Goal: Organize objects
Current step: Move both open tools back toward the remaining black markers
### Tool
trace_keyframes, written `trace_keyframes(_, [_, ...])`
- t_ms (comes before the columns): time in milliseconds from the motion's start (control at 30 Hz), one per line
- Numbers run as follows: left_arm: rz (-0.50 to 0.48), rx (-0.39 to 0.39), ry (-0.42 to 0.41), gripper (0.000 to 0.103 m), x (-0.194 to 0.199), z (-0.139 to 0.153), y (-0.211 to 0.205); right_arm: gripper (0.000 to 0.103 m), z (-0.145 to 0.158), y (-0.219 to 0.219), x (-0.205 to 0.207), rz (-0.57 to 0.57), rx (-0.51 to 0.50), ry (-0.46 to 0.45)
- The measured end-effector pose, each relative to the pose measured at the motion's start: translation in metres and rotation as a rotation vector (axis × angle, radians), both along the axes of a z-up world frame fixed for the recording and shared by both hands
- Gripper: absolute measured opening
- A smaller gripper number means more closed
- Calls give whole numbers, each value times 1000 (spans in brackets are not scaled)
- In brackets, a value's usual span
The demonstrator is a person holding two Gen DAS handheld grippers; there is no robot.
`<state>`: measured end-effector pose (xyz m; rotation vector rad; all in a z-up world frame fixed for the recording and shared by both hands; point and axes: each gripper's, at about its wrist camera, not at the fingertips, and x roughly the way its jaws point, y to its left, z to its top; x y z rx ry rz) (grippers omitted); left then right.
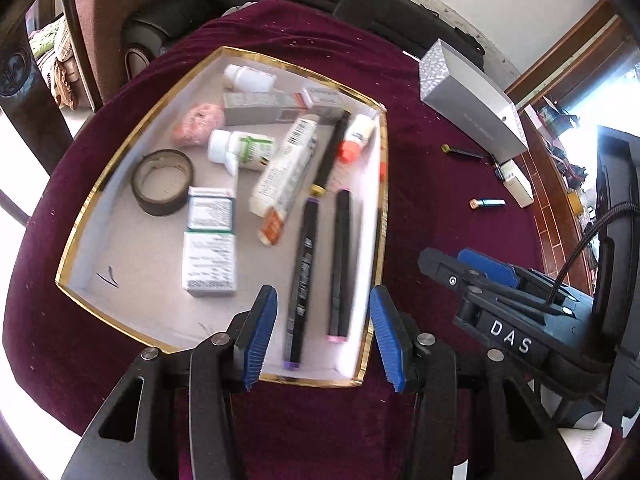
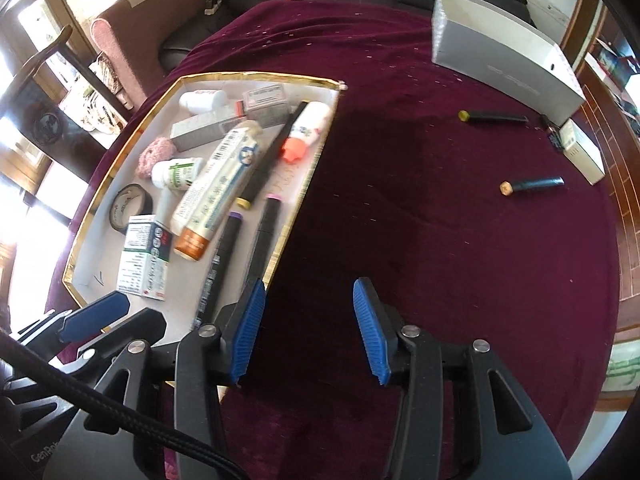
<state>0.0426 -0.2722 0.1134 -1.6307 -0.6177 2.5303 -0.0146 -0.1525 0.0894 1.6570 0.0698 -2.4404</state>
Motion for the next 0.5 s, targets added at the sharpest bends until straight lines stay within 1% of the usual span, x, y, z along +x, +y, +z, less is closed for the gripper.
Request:
trace_keyframes(267, [-12,-10,3,42,11,9,38,45,5,32,13,-20,-2,12])
trace_keyframes(333, [-17,-20,7,42,13,13,46,53,5,42,16,-25,3,15])
trace_keyframes(467, [-41,-31,21,42,10,24,64,54,-2,74,22,-68,-9,-12])
trace_keyframes(500, [-57,-28,27,42,5,28,70,54,-5,88,23,-93,-16,-24])
